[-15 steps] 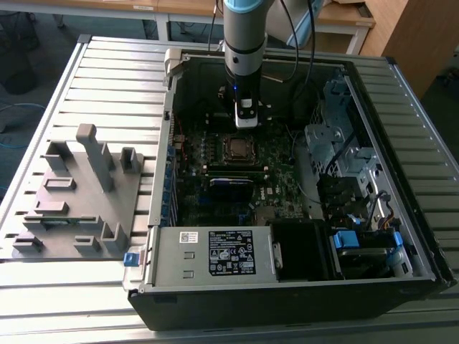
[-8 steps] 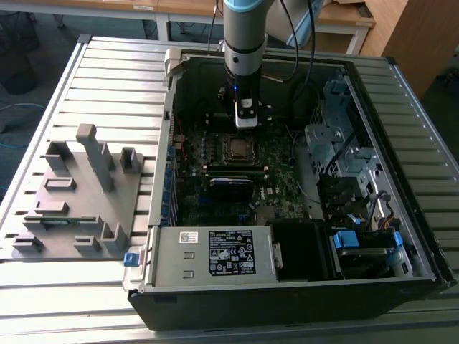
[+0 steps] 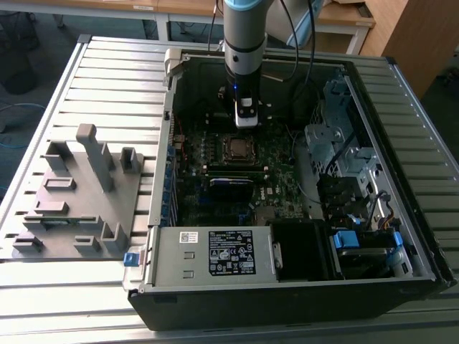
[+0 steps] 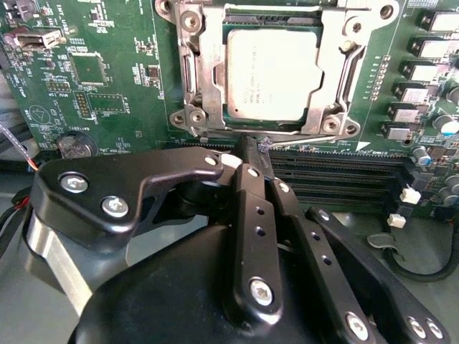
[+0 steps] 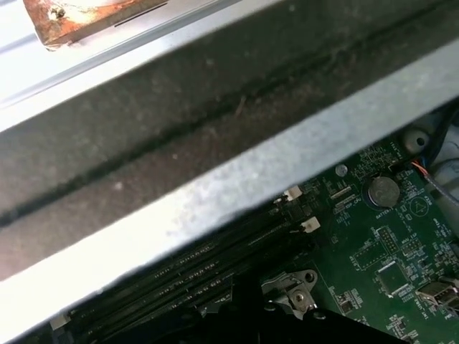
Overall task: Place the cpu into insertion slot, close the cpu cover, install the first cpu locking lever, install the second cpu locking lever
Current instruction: 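Install the first cpu locking lever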
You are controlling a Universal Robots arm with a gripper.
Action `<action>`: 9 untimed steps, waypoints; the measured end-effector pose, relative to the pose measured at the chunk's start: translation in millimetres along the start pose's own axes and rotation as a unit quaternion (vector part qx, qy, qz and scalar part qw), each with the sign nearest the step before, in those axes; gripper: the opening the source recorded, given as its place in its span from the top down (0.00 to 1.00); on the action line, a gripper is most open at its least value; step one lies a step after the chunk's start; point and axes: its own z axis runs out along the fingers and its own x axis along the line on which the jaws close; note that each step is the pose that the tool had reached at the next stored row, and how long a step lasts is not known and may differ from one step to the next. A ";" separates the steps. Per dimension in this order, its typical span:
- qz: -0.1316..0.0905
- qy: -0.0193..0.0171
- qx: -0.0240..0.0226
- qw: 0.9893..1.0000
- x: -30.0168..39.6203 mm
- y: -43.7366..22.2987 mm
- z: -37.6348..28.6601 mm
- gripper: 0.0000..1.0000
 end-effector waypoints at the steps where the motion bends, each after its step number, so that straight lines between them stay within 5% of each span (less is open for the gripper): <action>1: 0.000 0.000 0.000 1.000 0.1 0.2 -0.3 0.90; 9: 0.000 -0.001 0.000 1.000 3.6 2.7 -0.7 0.90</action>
